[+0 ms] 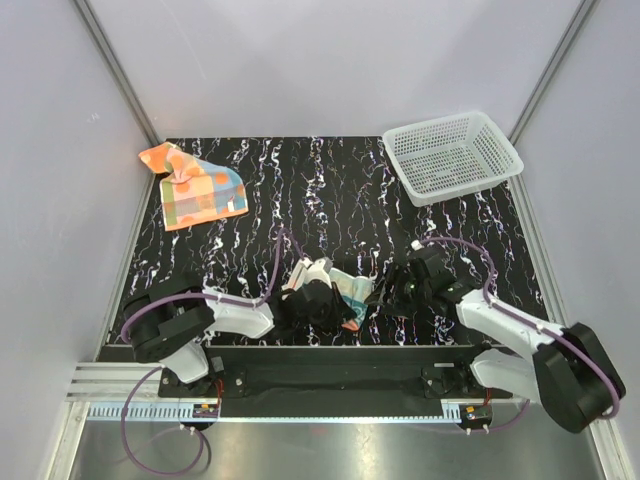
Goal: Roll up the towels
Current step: Roll the towel
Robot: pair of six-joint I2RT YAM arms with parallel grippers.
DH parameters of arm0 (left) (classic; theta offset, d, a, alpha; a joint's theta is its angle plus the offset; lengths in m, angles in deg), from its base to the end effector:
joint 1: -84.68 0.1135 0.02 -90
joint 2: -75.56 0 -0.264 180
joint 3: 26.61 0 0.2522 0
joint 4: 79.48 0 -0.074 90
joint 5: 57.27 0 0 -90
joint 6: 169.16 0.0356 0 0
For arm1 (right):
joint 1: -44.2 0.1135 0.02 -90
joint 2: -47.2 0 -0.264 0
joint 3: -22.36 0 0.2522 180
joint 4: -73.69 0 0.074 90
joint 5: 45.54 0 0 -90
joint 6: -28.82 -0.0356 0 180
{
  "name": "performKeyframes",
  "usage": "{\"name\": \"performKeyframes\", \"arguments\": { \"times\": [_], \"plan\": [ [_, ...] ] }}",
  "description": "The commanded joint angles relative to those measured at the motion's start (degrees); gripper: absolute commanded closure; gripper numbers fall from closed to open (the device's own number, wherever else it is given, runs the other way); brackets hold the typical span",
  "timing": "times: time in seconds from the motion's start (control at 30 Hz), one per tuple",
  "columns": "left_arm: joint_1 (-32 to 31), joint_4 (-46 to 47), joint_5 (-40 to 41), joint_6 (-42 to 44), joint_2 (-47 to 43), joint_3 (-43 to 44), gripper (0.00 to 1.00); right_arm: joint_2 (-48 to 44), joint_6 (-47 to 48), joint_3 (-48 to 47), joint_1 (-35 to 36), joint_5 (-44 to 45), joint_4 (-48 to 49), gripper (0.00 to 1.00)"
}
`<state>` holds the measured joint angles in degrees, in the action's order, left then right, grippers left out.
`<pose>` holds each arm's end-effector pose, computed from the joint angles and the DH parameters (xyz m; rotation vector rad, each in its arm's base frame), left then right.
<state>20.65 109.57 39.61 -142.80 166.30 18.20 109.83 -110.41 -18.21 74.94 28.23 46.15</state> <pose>0.1292 -0.2555 0.1307 -0.0649 2.4375 -1.0289 0.1689 0.1120 0.1708 0.2863 2.6180 0.9091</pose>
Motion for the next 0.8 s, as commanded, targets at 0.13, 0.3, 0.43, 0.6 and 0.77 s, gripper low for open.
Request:
{"name": "performKeyframes", "arguments": {
  "times": [0.13, 0.3, 0.43, 0.6, 0.77],
  "plan": [
    [3.2, 7.9, -6.5, -6.8, -0.4, -4.2, 1.00, 7.9, -4.7, 4.8, 0.2, -5.5, 22.6, 0.32],
    [4.0, 10.6, -9.2, -8.0, 1.2, -5.6, 1.00, 12.7, -5.5, 5.8, 0.4, -6.1, 28.3, 0.34],
    [4.6, 13.8, -11.2, -8.6, 3.2, -5.6, 1.00, 16.1, -6.3, 7.3, 1.0, -6.8, 34.6, 0.40],
    [5.6, 17.6, -13.5, -10.0, 6.1, -6.2, 1.00, 19.7, -7.7, 8.3, 3.0, -6.9, 39.4, 0.59],
    [5.8, 14.2, -13.1, -7.1, 4.8, -5.0, 1.00, 17.7, -7.8, 8.3, 4.1, -6.2, 37.0, 0.88]
  ]
}}
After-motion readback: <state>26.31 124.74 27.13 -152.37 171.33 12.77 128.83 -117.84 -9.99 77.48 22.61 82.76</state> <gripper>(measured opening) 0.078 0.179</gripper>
